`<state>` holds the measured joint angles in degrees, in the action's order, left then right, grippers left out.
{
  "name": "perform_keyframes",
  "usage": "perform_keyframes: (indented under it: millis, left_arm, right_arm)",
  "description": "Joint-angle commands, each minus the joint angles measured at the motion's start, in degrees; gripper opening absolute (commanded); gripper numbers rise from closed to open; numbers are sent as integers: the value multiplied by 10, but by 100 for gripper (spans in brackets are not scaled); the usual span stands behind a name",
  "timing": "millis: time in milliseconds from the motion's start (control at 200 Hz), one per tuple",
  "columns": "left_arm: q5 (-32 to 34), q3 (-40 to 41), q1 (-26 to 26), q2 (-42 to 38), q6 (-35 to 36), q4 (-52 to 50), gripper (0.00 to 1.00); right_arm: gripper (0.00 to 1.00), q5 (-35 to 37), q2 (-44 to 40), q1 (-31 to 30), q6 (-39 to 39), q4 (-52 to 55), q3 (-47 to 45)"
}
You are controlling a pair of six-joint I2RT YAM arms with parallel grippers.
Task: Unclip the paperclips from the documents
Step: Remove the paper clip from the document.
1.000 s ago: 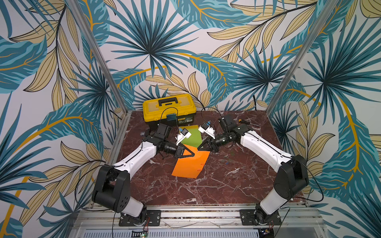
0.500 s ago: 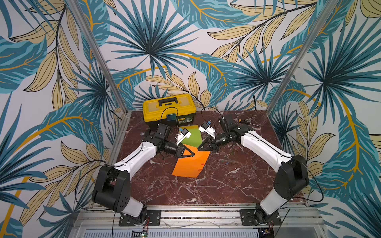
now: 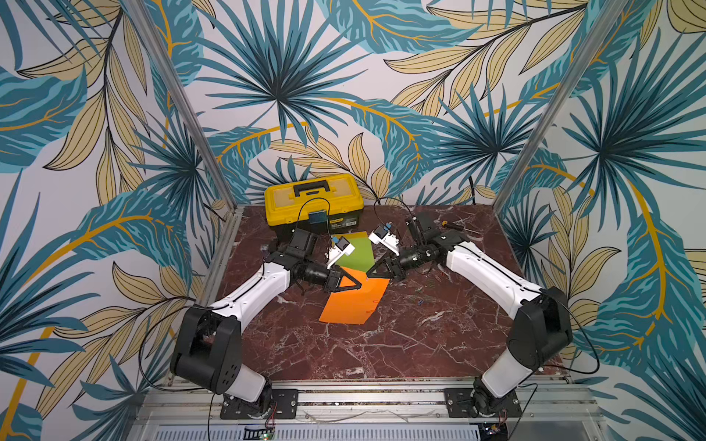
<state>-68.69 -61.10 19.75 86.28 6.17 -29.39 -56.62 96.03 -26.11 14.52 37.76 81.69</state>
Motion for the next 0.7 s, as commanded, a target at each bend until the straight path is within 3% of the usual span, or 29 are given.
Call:
perform_keyframes:
  millis: [0, 696]
  left_arm:
    - [-4, 17, 6, 12, 12, -28, 0]
    - [-8, 14, 7, 21, 15, -29, 0]
  right_arm:
    - [2, 1, 2, 13, -7, -36, 2]
    - [3, -7, 4, 21, -16, -50, 2]
